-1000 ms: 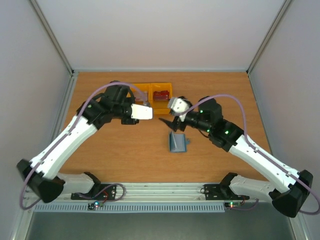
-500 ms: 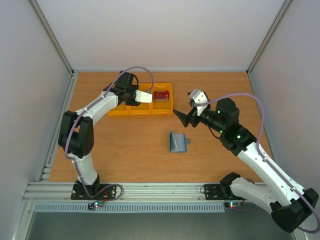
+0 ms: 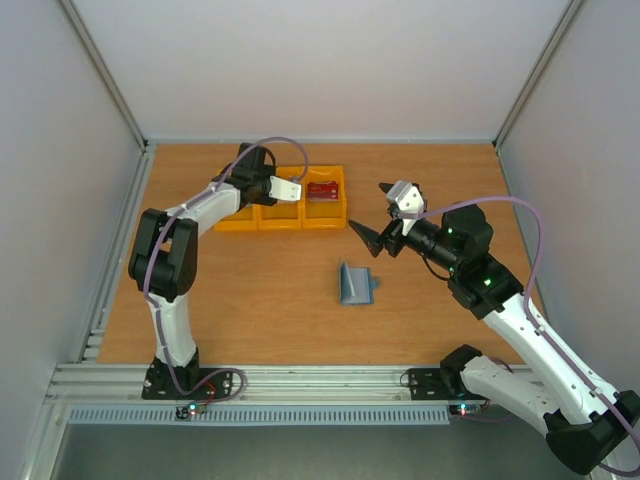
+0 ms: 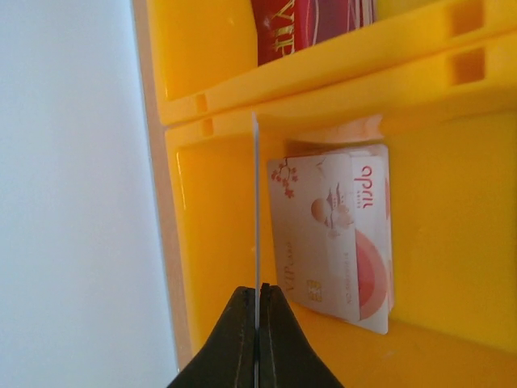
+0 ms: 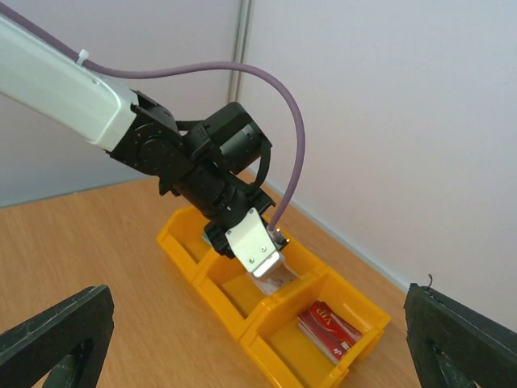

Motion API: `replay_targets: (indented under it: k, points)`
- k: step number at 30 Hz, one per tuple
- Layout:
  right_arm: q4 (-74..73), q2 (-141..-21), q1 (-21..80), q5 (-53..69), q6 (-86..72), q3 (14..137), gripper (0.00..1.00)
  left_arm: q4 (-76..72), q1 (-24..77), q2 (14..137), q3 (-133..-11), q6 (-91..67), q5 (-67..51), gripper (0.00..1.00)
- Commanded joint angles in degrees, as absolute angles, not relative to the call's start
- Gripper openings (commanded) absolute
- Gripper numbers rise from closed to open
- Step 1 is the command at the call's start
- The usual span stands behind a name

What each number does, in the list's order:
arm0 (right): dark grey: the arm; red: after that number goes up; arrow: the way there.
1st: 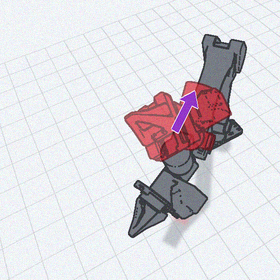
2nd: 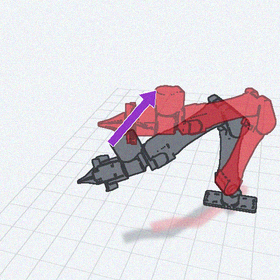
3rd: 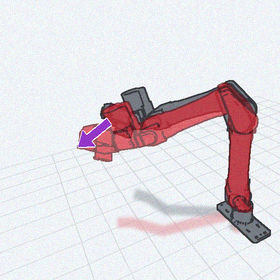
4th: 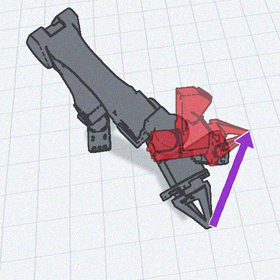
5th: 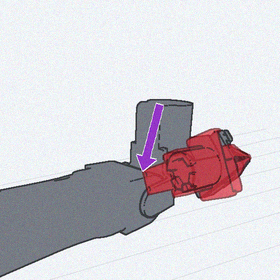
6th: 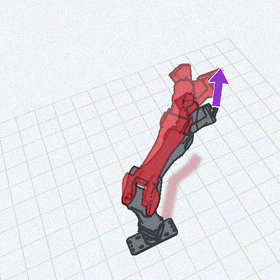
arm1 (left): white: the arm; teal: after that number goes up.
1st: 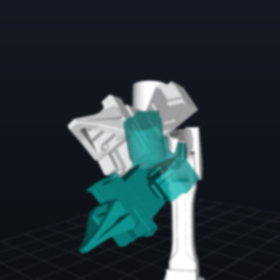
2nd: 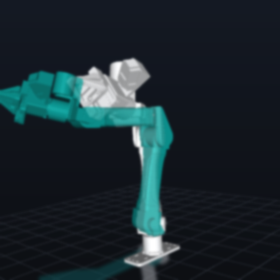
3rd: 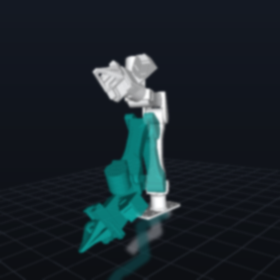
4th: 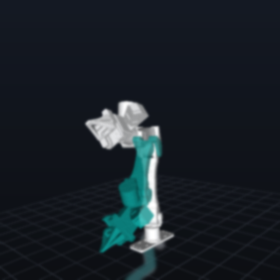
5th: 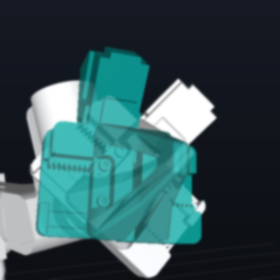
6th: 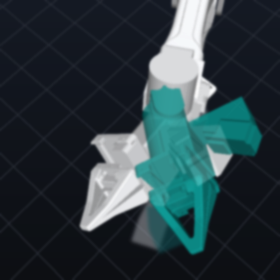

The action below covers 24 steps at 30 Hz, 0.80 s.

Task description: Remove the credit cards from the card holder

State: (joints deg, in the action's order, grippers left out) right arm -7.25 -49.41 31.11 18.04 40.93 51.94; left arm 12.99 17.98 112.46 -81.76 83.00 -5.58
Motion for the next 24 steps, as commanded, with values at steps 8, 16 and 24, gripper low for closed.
replay_targets:
  k: [8,16,24]
  points:
    - [-6.4,-48.9,30.8,19.0,41.2,51.8,0.99,7.7,16.2,114.4,-81.3,85.3,-5.2,0.0]
    - [-6.1,-49.6,30.8,19.1,41.3,51.8,0.99,8.8,17.5,114.7,-81.2,81.2,-3.2,0.0]
    - [-7.1,-49.3,30.8,18.4,41.7,51.8,0.99,12.9,18.8,118.4,-88.2,73.6,-2.1,0.0]
